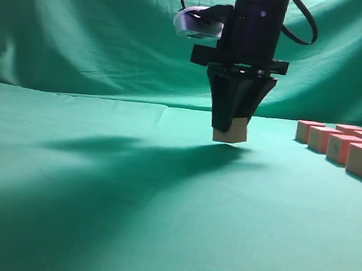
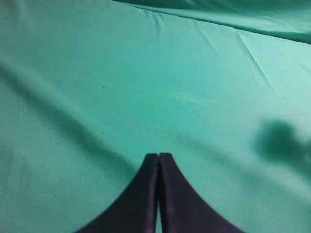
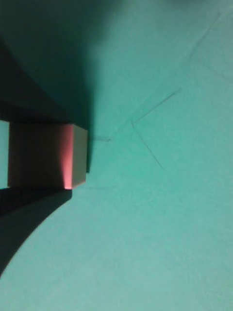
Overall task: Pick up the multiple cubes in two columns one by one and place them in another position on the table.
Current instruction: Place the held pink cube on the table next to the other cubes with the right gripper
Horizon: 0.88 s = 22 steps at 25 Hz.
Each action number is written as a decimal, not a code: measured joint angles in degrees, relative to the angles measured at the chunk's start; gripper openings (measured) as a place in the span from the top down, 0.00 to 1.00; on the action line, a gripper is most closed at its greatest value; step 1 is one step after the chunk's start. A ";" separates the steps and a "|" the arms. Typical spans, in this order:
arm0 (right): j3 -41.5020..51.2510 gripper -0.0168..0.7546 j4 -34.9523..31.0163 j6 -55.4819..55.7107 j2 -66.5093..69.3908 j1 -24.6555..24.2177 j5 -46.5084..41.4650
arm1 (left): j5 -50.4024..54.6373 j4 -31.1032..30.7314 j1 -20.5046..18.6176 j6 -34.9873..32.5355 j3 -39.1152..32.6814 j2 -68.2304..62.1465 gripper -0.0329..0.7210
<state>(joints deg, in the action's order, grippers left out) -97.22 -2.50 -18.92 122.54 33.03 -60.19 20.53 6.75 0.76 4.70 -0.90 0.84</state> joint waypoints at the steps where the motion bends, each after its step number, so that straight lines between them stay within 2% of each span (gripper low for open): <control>1: -0.13 0.64 0.00 0.00 0.11 0.00 0.42 | 0.00 0.00 0.00 0.00 0.00 0.00 0.96; 18: -0.31 0.64 -0.67 5.38 1.13 0.00 1.94 | 0.00 0.00 0.00 0.00 0.00 0.00 0.96; 22: -0.81 0.39 -1.28 6.03 1.75 0.00 1.48 | 0.00 0.00 0.00 0.00 0.00 0.00 0.96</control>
<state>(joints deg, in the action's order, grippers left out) -98.04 -3.79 -12.89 124.30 33.03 -58.71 20.53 6.75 0.76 4.70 -0.90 0.84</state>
